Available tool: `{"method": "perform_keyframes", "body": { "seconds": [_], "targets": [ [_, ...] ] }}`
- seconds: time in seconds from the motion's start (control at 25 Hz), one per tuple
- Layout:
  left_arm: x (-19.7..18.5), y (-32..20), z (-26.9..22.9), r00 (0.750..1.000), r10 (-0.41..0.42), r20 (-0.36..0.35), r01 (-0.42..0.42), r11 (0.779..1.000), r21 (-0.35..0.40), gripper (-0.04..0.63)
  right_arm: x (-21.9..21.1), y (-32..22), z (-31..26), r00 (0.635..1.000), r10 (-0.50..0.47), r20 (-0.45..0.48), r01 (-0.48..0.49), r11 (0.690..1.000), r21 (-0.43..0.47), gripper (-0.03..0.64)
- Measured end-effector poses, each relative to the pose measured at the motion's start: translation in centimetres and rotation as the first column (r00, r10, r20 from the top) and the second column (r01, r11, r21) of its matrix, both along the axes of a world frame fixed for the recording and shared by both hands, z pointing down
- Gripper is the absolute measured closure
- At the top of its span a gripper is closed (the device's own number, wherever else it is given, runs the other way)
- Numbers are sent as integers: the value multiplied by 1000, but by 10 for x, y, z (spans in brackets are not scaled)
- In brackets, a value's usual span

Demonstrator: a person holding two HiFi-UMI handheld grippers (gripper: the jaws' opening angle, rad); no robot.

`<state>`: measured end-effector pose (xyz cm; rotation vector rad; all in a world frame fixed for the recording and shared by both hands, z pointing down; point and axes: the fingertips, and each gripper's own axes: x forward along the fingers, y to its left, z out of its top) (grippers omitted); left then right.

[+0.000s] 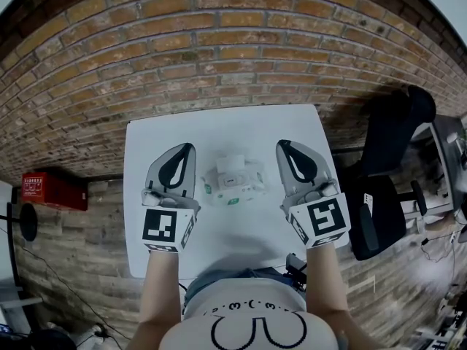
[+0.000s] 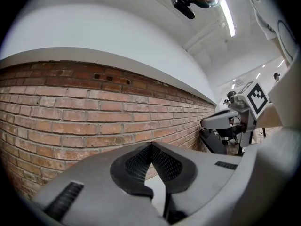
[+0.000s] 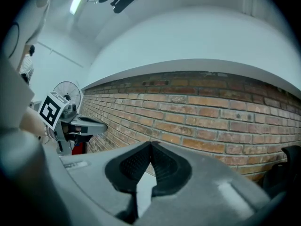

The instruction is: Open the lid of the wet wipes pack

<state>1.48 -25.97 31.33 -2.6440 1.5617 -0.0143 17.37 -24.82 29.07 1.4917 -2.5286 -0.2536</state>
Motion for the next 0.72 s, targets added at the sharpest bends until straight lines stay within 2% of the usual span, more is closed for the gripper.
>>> {"method": "perform_keyframes", "body": {
  "seconds": [0.72],
  "targets": [
    [-1, -1, -3, 1000, -5, -8, 5, 1000, 7, 597, -9, 1, 1, 1000, -19, -1, 19, 1000, 0, 614]
  ]
}}
